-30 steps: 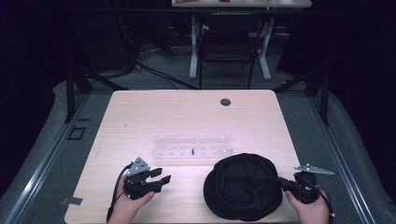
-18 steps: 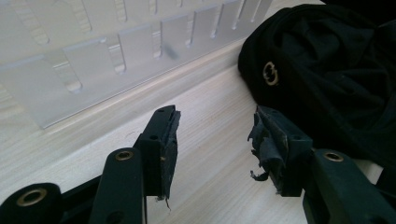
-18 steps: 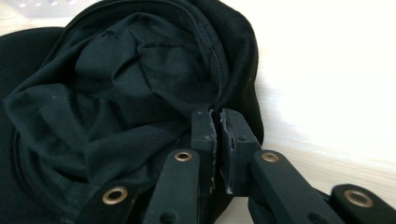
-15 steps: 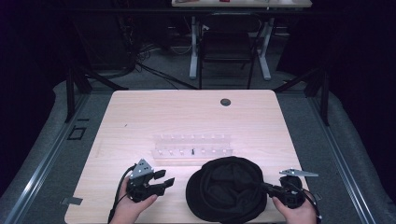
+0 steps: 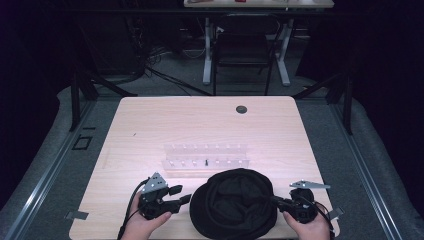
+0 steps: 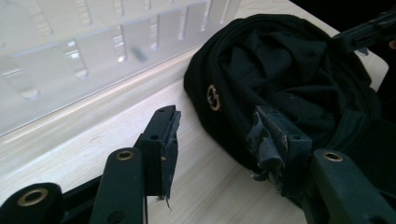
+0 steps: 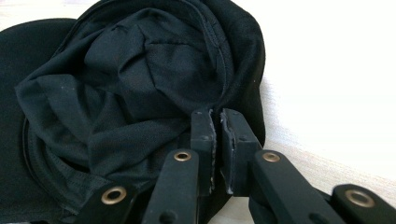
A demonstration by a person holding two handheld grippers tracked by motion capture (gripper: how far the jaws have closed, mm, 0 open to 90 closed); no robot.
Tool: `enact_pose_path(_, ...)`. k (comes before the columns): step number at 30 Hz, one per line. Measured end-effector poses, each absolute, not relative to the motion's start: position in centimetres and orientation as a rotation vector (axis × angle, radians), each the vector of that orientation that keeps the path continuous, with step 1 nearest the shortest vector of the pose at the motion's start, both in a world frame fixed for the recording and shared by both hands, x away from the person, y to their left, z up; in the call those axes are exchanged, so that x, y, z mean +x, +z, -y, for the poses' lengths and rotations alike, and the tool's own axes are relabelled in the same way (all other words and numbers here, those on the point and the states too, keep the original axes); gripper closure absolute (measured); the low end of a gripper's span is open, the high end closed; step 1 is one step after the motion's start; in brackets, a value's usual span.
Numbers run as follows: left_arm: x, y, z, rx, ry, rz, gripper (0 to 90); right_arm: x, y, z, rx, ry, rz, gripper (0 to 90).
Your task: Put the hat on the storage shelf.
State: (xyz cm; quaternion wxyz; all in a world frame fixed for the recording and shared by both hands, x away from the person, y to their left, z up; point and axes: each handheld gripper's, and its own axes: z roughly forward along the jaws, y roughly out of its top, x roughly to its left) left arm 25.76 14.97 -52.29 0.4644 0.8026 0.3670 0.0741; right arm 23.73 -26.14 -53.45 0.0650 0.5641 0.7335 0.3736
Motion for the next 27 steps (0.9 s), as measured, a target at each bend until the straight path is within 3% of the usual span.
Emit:
enact_pose_path(8, 25.8, -53.0, -13.5, 2.034, 0.149, -0.882, 52.3, 23.8, -53.5, 26.1, 1.694, 1.138, -2.217, 83.8)
enact_pose_path(14, 25.9, -53.7, -12.6, 2.074, 0.132, -0.856, 65.5, 23.8, -53.5, 26.4, 1.695, 1.152, -2.211, 83.0)
enact_pose_path(27, 28.6, -53.2, -12.5, 2.041, 0.128, -0.897, 76.8, 23.9, -53.6, 26.9, 1.731, 1.169, -2.207, 82.7)
